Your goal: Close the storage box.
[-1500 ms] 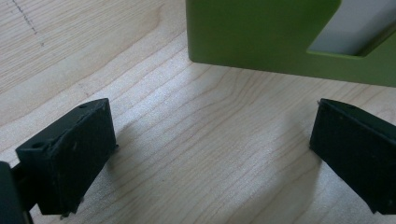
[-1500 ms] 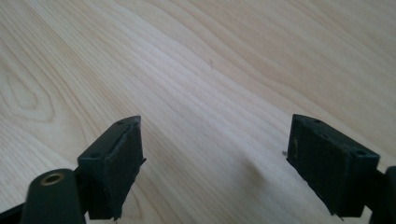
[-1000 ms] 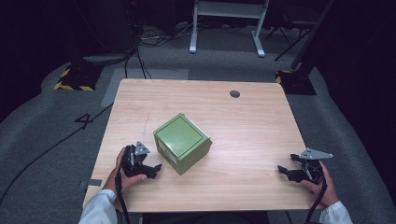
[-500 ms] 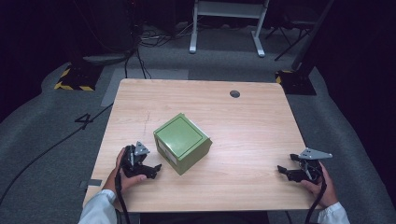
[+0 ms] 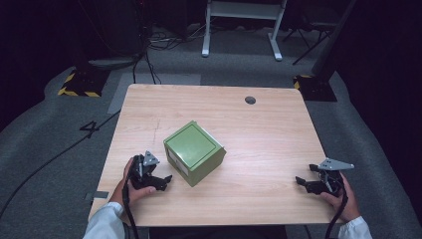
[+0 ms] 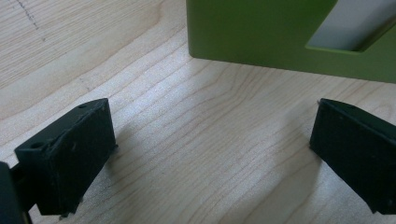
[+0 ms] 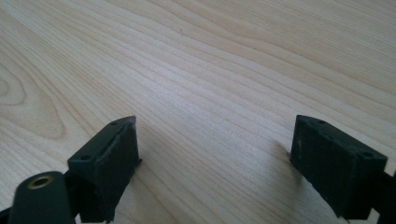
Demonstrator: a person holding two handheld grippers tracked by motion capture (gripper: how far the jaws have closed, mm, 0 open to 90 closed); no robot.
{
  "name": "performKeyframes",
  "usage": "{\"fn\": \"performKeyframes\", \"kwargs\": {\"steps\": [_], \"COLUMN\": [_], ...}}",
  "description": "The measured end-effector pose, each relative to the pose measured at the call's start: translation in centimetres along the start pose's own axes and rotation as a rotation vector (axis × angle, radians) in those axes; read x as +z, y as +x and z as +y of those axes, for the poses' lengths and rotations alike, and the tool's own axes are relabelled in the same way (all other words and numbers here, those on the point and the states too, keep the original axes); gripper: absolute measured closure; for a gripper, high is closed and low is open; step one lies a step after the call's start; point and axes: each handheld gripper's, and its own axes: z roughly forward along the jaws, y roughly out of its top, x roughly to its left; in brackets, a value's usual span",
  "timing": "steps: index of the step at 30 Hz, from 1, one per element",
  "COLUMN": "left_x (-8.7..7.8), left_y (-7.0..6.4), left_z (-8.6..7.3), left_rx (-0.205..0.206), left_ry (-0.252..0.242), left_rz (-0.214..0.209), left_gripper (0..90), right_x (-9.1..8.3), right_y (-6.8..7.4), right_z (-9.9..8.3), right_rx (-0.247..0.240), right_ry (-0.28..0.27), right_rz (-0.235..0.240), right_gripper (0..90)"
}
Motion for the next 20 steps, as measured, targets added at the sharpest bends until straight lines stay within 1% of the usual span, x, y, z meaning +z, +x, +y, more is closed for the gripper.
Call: {"fn": "performKeyframes", "kwargs": {"steps": [20], "left_x": [0.00], "left_y": [-0.04], "left_z": [-0.01], "left_rx": [-0.004], "left_ry": [-0.001], "left_rz": [-0.001], "left_gripper": [0.4], "right_x": [-0.01], "right_y": [0.02], "right_z": [0.00], "right_rx": [-0.005], "right_ry": [0.000], "right_rz": [0.005], "right_gripper": [15.2]}}
